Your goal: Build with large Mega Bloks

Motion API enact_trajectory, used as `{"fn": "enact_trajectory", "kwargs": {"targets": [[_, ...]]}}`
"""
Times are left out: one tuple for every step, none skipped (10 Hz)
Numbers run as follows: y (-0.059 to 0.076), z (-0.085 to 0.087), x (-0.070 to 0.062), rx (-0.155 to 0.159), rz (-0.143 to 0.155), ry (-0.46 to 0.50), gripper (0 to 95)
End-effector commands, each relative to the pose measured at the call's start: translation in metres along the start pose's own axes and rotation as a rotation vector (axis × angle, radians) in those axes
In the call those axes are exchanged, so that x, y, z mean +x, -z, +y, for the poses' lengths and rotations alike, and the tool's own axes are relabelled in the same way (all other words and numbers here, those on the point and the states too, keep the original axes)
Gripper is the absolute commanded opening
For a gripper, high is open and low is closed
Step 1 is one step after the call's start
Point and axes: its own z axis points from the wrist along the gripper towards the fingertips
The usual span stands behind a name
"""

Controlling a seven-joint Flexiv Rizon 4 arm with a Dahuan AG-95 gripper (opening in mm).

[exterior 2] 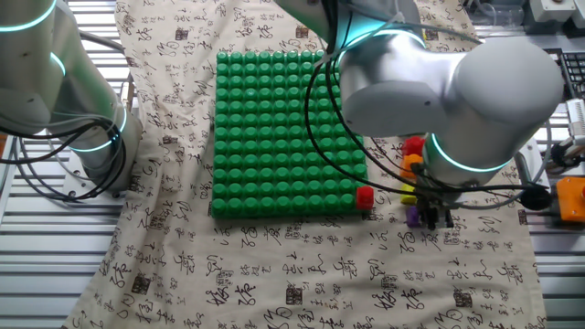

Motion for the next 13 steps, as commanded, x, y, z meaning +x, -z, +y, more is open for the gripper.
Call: {"fn": "enact_trajectory", "kwargs": {"targets": [[0.003, 0.000, -0.001, -0.005, 0.019, 0.006, 0.0], [0.008, 0.000, -0.001, -0.004, 0.025, 0.009, 0.0], [0.017, -0.001, -0.003, -0.003, 0.029, 0.018, 0.0], [0.024, -0.003, -0.005, 0.000, 0.034, 0.030, 0.0], [0.034, -0.009, -0.011, 0.003, 0.042, 0.044, 0.0], [0.041, -0.013, -0.015, 0.002, 0.048, 0.047, 0.0], [0.050, -0.018, -0.022, 0.002, 0.060, 0.056, 0.0], [0.056, -0.022, -0.028, 0.003, 0.065, 0.059, 0.0], [0.062, -0.025, -0.035, 0.004, 0.065, 0.059, 0.0], [0.066, -0.030, -0.044, 0.004, 0.067, 0.058, 0.0], [0.069, -0.036, -0.053, 0.004, 0.069, 0.056, 0.0], [0.070, -0.043, -0.063, 0.002, 0.070, 0.057, 0.0], [0.070, -0.044, -0.064, 0.002, 0.071, 0.058, 0.0]]}}
